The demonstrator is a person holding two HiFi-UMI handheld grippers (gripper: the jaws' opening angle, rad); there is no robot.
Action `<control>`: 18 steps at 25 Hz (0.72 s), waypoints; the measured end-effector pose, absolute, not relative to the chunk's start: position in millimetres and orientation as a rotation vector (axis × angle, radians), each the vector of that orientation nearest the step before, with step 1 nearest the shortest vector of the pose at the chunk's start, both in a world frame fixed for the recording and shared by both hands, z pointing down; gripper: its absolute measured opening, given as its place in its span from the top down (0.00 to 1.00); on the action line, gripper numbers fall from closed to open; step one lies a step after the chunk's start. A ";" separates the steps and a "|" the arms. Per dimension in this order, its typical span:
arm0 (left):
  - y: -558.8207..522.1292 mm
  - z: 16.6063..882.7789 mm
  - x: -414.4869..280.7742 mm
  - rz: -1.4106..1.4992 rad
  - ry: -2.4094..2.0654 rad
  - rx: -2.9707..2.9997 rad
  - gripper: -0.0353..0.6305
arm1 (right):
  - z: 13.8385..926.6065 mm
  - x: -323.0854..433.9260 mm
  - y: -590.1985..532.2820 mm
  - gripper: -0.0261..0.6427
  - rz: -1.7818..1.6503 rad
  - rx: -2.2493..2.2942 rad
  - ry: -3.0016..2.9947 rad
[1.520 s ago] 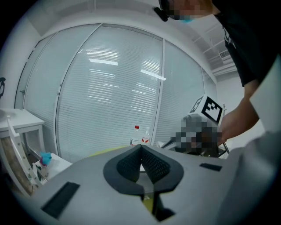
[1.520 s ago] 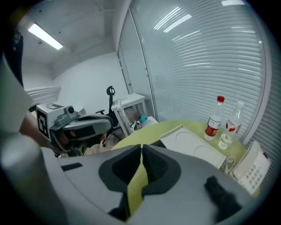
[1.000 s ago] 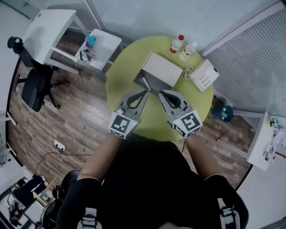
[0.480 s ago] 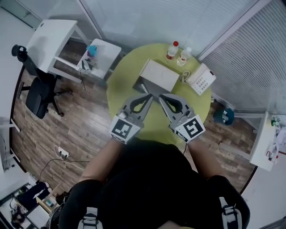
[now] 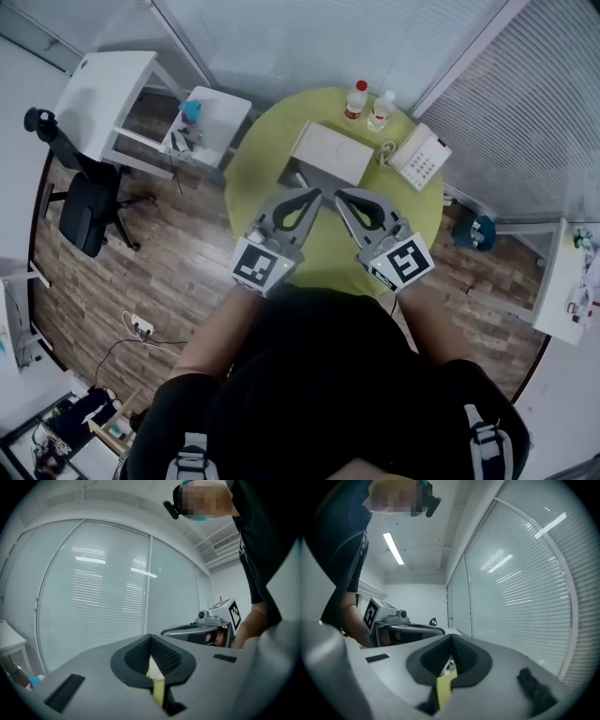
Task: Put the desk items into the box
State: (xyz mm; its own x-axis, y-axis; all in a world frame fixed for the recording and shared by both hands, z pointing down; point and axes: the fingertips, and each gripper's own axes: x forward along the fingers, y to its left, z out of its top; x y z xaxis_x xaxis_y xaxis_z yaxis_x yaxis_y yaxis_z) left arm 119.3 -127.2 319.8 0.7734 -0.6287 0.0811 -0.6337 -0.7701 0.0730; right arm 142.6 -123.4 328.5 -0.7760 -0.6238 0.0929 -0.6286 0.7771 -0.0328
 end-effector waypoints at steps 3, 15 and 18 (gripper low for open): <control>-123.2 320.1 122.3 0.081 -1.014 2.864 0.94 | 329.2 146.2 -120.8 0.94 0.090 1.026 -2.879; -115.9 321.7 124.3 0.090 -0.998 2.864 0.94 | 327.6 148.5 -113.2 0.94 0.082 1.030 -2.868; -114.3 321.1 125.8 0.086 -0.999 2.877 0.94 | 328.0 148.8 -110.7 0.94 0.081 1.032 -2.867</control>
State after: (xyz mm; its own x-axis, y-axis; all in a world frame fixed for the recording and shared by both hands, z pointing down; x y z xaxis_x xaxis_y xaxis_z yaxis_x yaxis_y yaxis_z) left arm 125.8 -114.3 321.1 0.7839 -0.6152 0.0841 -0.6205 -0.7810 0.0711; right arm 148.8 -110.7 328.0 -0.7671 -0.6328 0.1055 -0.6377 0.7701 -0.0182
